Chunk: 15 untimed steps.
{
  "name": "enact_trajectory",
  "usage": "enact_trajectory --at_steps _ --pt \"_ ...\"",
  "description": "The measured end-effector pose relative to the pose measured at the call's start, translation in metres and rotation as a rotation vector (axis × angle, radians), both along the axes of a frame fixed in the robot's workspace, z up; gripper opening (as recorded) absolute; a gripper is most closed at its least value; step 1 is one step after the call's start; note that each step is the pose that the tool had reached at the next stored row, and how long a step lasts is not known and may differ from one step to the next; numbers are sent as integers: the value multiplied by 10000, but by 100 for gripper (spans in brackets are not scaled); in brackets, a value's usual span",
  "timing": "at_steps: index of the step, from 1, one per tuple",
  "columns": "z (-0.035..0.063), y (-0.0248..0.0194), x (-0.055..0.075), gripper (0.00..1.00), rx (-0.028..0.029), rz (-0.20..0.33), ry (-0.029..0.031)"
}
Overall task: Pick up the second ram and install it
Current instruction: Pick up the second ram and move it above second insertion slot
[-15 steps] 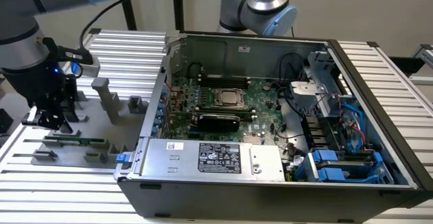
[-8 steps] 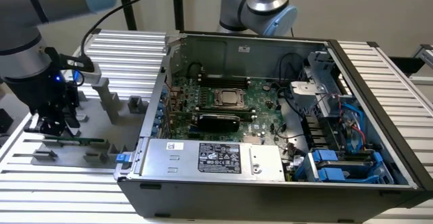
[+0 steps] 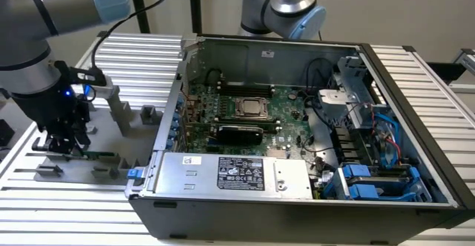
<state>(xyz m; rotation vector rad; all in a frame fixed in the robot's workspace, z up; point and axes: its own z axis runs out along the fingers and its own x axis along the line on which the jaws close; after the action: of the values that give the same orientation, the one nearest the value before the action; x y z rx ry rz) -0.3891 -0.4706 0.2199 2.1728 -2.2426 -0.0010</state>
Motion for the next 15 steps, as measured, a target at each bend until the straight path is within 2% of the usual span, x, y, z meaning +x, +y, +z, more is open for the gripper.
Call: enact_trajectory --at_steps 7,11,15 --pt "-128 11 0 100 0 -1 -13" --pt "-200 43 -1 100 0 -1 -25" --pt "-231 62 -2 100 -40 1 -26"
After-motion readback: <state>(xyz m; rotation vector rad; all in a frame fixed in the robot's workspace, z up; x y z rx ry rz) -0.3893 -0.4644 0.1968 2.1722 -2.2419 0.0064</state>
